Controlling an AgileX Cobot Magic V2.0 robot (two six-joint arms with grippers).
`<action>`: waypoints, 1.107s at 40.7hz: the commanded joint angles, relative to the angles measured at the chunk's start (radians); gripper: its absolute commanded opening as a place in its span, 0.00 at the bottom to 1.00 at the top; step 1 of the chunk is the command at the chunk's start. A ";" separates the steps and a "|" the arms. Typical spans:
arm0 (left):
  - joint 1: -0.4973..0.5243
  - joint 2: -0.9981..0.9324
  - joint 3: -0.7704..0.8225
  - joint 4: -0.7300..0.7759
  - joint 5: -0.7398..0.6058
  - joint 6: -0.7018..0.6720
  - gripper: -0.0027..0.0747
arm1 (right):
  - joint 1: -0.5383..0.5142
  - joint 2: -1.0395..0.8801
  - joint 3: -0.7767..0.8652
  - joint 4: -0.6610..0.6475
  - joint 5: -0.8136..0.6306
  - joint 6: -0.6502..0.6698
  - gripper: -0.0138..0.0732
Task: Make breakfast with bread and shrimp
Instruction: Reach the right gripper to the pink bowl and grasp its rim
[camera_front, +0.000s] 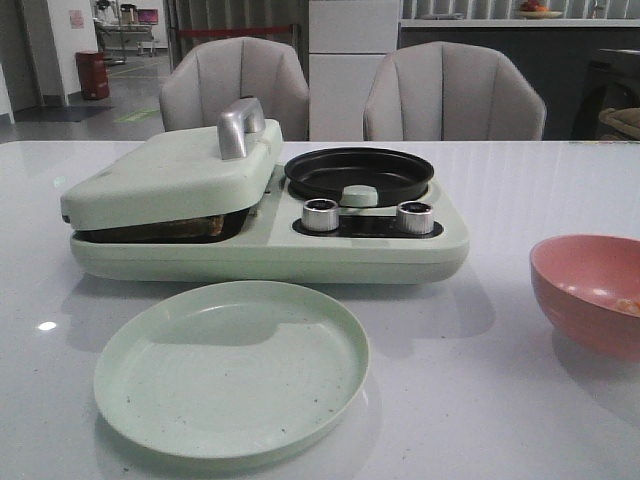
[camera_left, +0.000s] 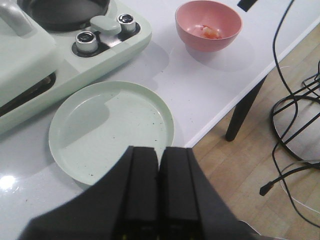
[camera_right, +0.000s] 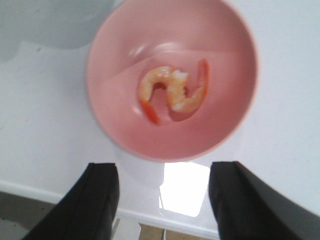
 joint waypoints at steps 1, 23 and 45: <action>-0.007 0.000 -0.029 -0.001 -0.080 -0.007 0.16 | -0.081 0.043 -0.078 0.000 -0.021 0.005 0.73; -0.007 0.000 -0.029 -0.001 -0.080 -0.007 0.16 | -0.160 0.276 -0.094 0.000 -0.235 0.000 0.73; -0.007 0.000 -0.029 -0.001 -0.080 -0.007 0.16 | -0.160 0.354 -0.094 0.013 -0.269 -0.001 0.21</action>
